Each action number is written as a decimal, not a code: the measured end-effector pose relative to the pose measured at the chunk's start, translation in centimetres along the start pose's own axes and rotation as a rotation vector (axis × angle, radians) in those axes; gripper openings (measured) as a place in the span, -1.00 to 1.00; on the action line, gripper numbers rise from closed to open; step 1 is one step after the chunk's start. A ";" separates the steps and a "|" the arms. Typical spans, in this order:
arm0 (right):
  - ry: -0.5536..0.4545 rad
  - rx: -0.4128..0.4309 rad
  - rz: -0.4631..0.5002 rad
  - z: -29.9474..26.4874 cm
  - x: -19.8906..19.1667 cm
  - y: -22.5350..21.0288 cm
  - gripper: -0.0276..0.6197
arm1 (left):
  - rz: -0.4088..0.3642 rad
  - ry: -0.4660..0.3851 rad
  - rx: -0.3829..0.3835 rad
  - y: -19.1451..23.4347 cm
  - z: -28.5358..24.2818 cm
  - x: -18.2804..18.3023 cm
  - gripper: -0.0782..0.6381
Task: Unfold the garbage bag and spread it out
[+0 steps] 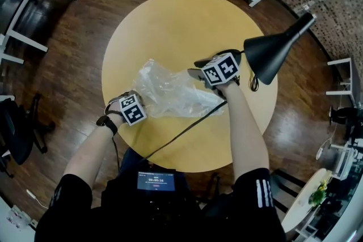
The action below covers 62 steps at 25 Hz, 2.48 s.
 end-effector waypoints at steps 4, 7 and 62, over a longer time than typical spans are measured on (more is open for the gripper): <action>-0.042 0.081 -0.024 -2.2 1.6 0.7 -0.29 | -0.016 0.007 0.002 0.1 0.0 -0.1 -0.32; -0.020 0.142 0.003 -5.5 2.6 2.1 -0.29 | -0.024 0.004 0.004 -0.1 0.0 -0.2 -0.32; -0.026 -0.417 0.178 -13.9 6.0 -3.4 -0.88 | -0.087 -0.167 0.167 0.3 6.6 -2.2 -0.31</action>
Point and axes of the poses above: the fingertips, and each gripper's own axes: z backward along the fingers, y to its left, x out of its top, the point moved 8 cm from there along z, backward along the fingers, and after that the axes turned 2 degrees about -x, right-handed, at the moved point
